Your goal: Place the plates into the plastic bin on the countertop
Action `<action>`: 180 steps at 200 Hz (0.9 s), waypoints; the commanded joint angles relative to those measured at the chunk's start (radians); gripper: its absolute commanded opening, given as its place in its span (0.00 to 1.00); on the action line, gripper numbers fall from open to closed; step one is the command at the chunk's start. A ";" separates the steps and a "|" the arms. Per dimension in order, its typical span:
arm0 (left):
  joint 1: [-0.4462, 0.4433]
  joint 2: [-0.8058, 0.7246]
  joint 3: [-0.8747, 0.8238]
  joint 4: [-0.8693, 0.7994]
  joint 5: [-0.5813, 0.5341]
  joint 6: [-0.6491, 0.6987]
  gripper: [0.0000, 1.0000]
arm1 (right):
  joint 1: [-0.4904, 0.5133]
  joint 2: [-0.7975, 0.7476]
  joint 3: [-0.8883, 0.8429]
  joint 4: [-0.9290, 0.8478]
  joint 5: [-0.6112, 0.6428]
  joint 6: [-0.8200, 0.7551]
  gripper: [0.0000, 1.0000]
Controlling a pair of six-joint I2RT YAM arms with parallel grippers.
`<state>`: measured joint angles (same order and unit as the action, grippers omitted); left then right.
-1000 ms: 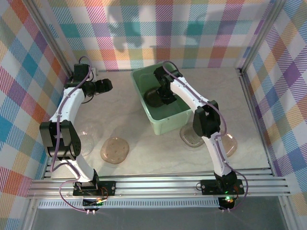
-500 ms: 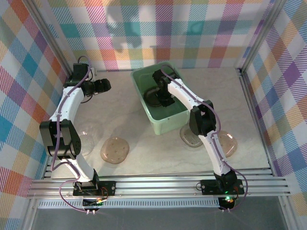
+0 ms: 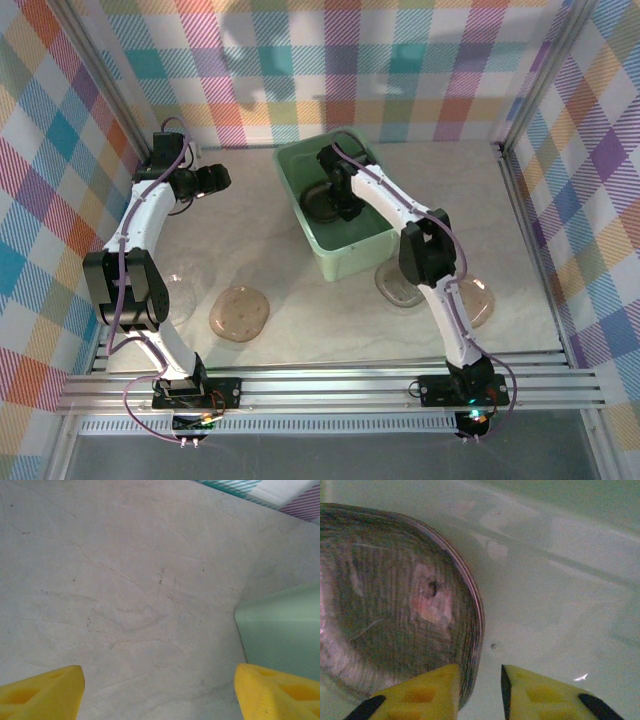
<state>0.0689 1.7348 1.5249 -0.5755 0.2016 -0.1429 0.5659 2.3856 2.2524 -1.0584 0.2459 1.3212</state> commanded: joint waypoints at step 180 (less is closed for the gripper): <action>0.189 -0.304 -0.285 -0.486 -0.253 -0.339 0.79 | -0.054 -0.289 -0.104 0.591 -0.209 -0.844 0.75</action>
<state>0.2451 1.4090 1.2686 -0.9443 -0.0544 -0.4431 0.5270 2.0823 2.1296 -0.5163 0.1131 0.5282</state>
